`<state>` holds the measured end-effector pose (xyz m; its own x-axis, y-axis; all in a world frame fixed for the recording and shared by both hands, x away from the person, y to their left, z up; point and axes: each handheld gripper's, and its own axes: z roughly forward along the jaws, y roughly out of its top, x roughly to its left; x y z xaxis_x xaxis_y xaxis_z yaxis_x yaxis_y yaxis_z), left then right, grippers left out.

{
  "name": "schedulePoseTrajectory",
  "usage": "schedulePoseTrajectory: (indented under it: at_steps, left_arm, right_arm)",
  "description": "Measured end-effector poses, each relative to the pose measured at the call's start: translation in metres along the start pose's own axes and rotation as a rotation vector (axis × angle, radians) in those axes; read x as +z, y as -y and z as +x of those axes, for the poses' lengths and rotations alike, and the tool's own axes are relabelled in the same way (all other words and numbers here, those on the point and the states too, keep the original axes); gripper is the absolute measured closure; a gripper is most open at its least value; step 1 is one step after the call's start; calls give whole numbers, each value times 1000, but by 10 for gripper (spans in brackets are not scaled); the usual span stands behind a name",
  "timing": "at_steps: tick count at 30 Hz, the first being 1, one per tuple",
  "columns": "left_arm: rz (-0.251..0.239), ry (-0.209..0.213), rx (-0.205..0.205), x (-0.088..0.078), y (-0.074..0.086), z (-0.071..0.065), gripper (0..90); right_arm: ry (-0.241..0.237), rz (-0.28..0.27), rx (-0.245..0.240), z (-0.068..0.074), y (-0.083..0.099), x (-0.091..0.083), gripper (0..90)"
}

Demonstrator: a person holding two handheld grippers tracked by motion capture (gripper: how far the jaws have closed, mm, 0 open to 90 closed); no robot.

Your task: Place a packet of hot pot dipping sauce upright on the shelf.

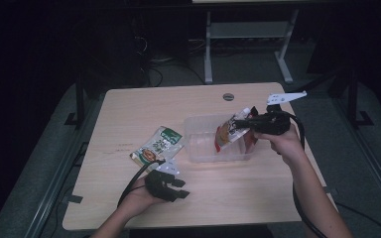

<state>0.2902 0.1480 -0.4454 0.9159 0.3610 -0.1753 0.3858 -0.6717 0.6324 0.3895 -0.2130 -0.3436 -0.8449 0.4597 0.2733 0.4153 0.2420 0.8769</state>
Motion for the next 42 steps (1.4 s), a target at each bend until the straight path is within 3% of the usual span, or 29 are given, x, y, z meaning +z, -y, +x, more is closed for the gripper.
schedulePoseTrajectory:
  at_steps: [42]
  left_arm:
    - [7, -17, -2, -3, 7, -2, 507]
  right_arm:
    - [59, 120, 9, 0, 13, 40, 876]
